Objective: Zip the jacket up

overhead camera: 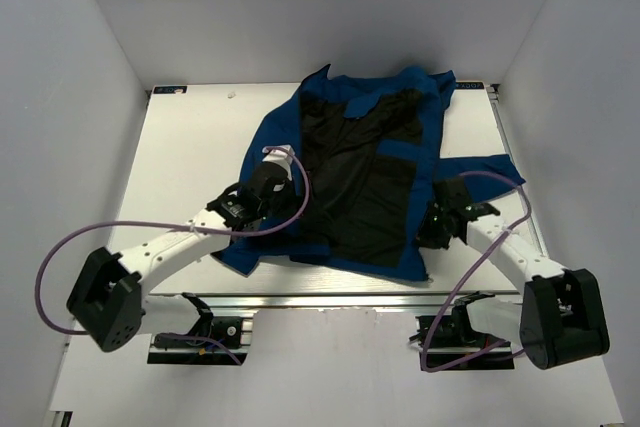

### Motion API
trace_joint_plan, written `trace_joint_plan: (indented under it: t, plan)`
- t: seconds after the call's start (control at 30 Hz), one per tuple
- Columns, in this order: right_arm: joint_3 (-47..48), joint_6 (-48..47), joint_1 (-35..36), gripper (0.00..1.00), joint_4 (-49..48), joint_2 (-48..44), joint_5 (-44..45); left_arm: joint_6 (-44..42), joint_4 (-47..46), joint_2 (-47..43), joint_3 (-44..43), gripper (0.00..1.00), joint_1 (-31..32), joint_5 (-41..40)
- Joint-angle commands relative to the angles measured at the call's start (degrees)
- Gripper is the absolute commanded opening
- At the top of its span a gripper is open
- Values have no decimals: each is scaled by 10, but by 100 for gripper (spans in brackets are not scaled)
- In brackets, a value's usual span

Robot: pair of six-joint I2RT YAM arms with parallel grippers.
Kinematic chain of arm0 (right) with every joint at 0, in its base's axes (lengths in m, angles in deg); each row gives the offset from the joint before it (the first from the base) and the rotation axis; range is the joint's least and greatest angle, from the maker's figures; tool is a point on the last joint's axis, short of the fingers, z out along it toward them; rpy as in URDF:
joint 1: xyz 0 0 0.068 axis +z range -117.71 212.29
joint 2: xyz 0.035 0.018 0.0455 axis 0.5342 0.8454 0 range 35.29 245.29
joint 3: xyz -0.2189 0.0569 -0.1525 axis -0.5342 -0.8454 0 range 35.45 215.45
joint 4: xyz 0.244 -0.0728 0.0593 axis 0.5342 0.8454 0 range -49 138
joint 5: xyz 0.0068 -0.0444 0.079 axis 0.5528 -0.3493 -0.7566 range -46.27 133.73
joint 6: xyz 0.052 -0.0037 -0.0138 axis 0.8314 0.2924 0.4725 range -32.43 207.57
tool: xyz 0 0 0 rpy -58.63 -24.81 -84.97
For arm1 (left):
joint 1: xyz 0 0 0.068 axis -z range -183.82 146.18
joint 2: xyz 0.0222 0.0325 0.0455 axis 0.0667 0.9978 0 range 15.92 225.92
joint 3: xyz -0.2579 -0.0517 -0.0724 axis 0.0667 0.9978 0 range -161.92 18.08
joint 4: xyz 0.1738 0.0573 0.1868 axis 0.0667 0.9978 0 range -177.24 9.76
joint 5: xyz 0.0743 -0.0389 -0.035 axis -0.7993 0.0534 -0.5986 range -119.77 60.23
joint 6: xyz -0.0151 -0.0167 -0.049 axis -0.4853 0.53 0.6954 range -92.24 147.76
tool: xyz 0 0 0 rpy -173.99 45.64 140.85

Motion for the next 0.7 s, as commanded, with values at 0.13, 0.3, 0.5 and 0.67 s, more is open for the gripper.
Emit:
trace_joint_plan:
  t: [0.13,0.3,0.5,0.67]
  plan:
    - [276,-40,-3,0,284,-37,332,2,-90,38,72,98,-105,91]
    - [515,-52,-3,0,443,-2,402,-4,-116,42,107,98,-140,114]
    - [643,-129,40,0,453,75,274,2,-113,30,117,98,-139,140]
    - [652,-114,207,0,405,157,211,9,-44,-44,97,98,-140,95]
